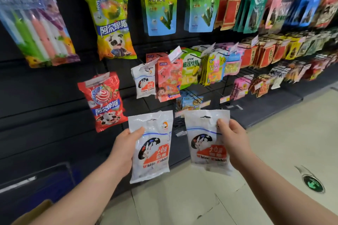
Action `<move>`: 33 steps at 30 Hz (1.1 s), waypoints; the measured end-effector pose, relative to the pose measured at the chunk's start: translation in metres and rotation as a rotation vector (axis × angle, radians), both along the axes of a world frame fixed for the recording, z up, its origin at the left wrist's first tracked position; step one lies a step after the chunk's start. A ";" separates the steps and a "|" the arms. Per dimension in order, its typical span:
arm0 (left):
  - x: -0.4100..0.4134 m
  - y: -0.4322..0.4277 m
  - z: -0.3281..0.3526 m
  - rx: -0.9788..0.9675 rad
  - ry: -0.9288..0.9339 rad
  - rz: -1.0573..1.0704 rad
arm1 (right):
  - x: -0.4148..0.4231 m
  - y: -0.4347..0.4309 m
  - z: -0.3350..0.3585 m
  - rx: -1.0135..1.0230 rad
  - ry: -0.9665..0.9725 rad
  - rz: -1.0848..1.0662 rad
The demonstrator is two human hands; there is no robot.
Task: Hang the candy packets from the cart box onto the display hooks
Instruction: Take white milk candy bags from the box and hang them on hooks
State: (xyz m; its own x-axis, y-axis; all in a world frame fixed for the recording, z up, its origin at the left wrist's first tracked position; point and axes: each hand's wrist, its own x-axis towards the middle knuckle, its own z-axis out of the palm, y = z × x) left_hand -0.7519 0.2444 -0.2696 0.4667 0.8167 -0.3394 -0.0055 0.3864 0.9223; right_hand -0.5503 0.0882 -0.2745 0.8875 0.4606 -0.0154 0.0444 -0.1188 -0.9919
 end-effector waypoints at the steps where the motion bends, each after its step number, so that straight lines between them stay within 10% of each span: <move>1: 0.005 0.007 0.000 0.008 -0.004 -0.002 | 0.006 0.006 0.001 0.001 0.002 0.008; 33: 0.105 0.201 -0.057 0.024 0.003 0.336 | 0.136 0.310 -0.038 -0.064 0.021 0.422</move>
State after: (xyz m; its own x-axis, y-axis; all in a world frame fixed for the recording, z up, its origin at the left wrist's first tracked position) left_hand -0.6468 0.4454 -0.3263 0.1687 0.9327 -0.3188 -0.1261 0.3412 0.9315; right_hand -0.4139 0.3982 -0.3121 0.6202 0.7811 -0.0717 0.0827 -0.1561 -0.9843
